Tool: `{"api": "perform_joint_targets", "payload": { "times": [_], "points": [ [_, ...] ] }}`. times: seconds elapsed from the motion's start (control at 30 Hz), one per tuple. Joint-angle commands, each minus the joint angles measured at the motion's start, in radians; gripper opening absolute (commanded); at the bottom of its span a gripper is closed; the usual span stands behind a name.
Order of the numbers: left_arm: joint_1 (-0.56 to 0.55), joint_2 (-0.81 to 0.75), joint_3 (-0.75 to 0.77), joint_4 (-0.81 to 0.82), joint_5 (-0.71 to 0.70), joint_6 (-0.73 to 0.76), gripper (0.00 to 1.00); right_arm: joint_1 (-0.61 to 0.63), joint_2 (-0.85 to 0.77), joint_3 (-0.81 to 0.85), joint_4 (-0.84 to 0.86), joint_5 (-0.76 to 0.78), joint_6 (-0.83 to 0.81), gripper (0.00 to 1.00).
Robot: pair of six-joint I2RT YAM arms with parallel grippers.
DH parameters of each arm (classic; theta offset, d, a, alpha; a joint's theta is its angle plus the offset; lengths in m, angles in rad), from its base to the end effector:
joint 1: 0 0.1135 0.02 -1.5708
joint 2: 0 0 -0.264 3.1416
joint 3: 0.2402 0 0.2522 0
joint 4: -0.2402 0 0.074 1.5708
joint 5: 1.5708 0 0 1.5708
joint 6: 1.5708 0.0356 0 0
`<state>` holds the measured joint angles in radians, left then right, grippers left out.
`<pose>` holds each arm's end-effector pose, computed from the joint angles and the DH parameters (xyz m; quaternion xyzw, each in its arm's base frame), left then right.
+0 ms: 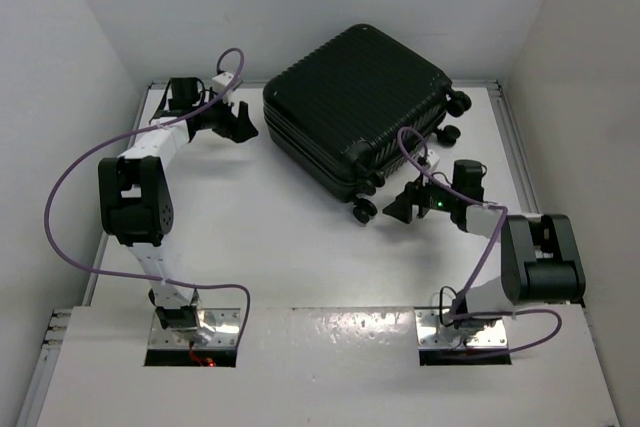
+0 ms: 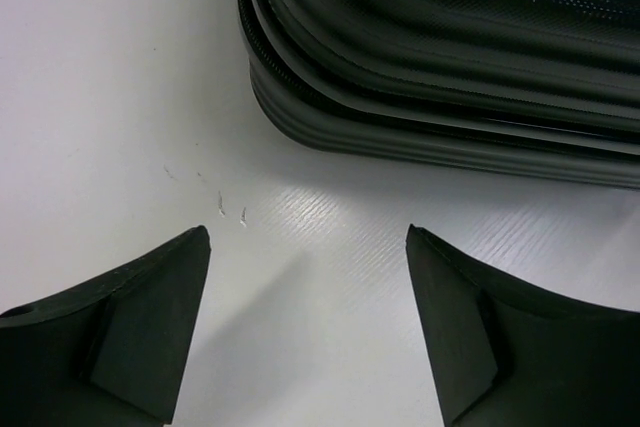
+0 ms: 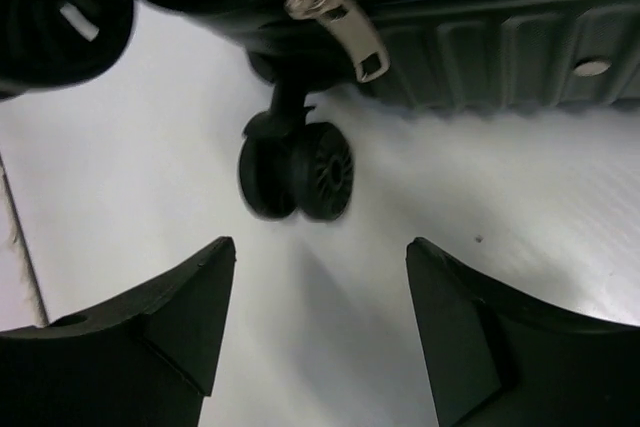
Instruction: Pack the luggage
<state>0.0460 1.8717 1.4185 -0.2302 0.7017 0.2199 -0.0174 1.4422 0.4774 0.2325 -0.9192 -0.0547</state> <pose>0.4238 -0.0035 0.2484 0.2206 0.8321 -0.2542 0.4407 0.2465 0.0240 0.1442 -0.1958 0.8151 0.3918 0.3792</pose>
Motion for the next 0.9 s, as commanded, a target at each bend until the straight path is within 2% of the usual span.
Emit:
{"api": "perform_joint_targets", "payload": {
  "times": [0.0, 0.23, 0.6, 0.87],
  "points": [
    [0.005, -0.065, 0.008, 0.006, 0.041, 0.001, 0.86, -0.007, 0.064, -0.017, 0.477, -0.056, 0.18, 0.7],
    [-0.015, -0.065, -0.001, -0.003, -0.001, 0.001, 0.87, -0.039, 0.204, 0.061, 0.655, -0.17, 0.222, 0.7],
    [-0.043, -0.036, 0.042, -0.012, -0.031, -0.019, 0.87, -0.038, 0.403, 0.28, 0.705, -0.377, 0.253, 0.67],
    [-0.043, -0.036, 0.042, -0.012, -0.051, -0.028, 0.87, 0.01, 0.42, 0.288, 0.738, -0.438, 0.256, 0.66]
  ]
}}
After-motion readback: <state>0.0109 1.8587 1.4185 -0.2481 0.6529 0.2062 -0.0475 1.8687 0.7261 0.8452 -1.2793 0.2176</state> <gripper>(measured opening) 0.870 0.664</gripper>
